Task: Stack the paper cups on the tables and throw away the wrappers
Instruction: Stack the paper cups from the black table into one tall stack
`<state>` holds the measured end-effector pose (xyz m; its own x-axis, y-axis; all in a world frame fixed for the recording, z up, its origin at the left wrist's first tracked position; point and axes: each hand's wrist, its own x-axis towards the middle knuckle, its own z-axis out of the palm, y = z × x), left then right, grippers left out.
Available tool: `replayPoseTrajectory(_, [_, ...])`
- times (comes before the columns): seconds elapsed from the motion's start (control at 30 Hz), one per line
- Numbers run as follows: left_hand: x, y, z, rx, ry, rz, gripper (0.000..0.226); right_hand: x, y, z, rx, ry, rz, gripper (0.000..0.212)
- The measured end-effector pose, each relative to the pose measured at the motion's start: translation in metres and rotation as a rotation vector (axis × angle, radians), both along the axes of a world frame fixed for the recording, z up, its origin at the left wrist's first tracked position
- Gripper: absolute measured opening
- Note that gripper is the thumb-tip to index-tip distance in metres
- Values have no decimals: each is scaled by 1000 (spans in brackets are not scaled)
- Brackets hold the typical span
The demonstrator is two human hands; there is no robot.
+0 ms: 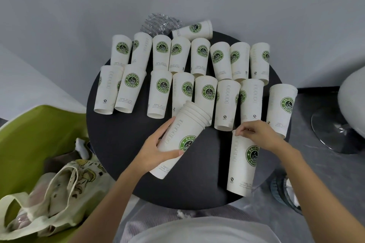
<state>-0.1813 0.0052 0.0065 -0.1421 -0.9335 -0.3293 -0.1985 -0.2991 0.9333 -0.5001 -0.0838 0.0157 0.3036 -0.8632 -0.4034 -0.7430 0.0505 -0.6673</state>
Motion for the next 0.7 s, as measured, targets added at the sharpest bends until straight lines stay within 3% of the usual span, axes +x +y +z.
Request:
replayPoseTrajectory(0.17, [8,-2,5,-5,4,-12,90,6,-3,23,-48,-168,-61,22])
replayPoseTrajectory(0.37, [28,-4,8,-10,-16,-42,92,26,-13,59,-244,-502,-327,20])
replayPoseTrajectory(0.53, [44,-4,9,-14,-34,-50,91,38,-26,73,-516,-576,-562,24])
replayPoseTrajectory(0.7, [52,-5,12,-21,-29,-57,90,60,-37,75,-629,-648,-674,22])
